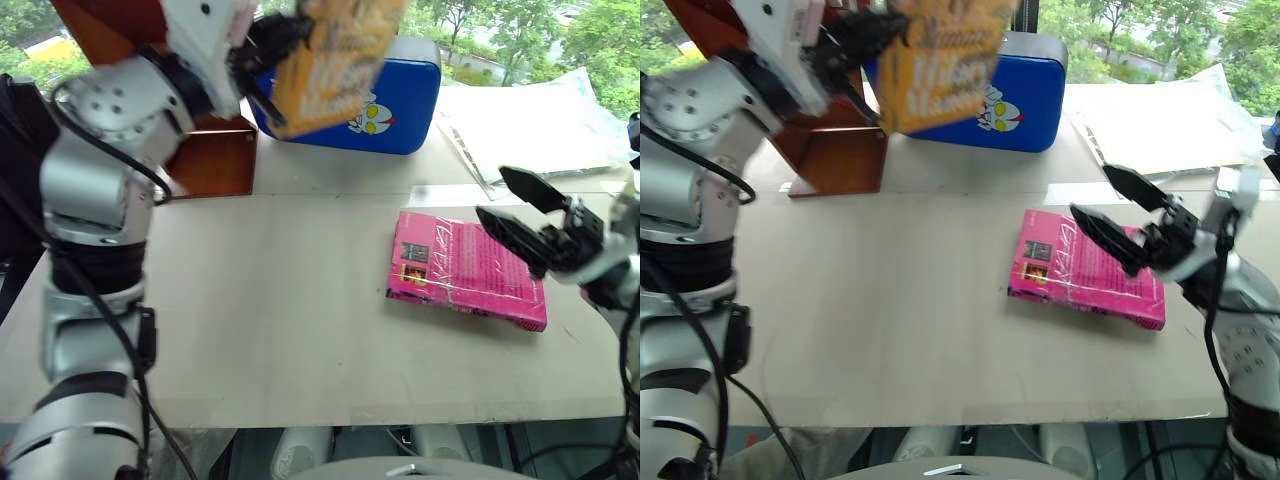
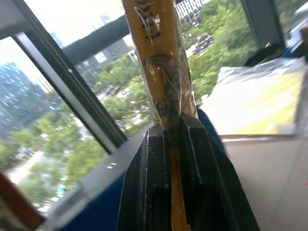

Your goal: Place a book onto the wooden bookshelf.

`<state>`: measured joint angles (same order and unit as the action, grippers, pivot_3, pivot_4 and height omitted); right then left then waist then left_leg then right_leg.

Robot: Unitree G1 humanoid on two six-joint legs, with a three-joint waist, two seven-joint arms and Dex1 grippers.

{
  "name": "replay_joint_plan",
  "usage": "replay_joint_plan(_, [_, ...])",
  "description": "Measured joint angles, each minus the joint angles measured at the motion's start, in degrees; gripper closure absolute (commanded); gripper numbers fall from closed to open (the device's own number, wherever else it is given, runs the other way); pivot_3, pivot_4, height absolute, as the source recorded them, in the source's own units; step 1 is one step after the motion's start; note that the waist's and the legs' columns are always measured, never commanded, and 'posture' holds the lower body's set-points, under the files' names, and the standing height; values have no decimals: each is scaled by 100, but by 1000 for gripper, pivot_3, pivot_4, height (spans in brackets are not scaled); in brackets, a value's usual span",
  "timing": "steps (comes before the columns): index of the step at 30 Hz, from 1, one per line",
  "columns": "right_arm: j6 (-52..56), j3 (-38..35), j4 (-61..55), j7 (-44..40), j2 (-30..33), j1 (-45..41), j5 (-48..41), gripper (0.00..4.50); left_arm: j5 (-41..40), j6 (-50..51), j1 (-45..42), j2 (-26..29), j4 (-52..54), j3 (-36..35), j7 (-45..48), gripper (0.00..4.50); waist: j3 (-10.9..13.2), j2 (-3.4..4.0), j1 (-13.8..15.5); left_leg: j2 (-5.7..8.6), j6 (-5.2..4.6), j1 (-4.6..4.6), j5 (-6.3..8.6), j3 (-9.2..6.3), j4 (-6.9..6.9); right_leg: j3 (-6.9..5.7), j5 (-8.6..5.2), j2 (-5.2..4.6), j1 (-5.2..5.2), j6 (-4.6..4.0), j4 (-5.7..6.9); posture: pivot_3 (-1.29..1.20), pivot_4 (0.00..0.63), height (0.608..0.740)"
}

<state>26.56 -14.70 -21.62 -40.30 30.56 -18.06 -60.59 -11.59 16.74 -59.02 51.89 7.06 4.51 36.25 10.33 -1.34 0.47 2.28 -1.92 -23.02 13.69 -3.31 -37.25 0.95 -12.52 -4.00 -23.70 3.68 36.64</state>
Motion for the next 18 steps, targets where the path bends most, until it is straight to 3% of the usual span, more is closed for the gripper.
replay_joint_plan(6, [617, 213, 751, 294, -422, -1413, -572, 0, 2120, -1613, -141, 1139, 106, 453, 406, 4492, 8, 17, 30, 3, 21, -68, -13, -15, -1, -19, 0, -4, -52, 4, -11, 0, 150, 740])
replay_joint_plan(11, [745, 304, 1283, 84, -511, -1803, -491, 0, 2691, -1858, 466, 1607, 8, 448, 653, 4492, 11, 19, -18, 10, 8, -88, -6, 1, -12, -5, 1, -5, -80, 7, 12, 0, 150, 740])
replay_joint_plan(18, [687, 488, 1518, -39, -431, -1897, 358, 0, 2946, -2120, 954, 1930, -309, -6, 724, 4492, 12, 19, -128, 8, -6, -80, 1, -7, -19, -13, 2, -3, -87, 6, 53, 0, 150, 740])
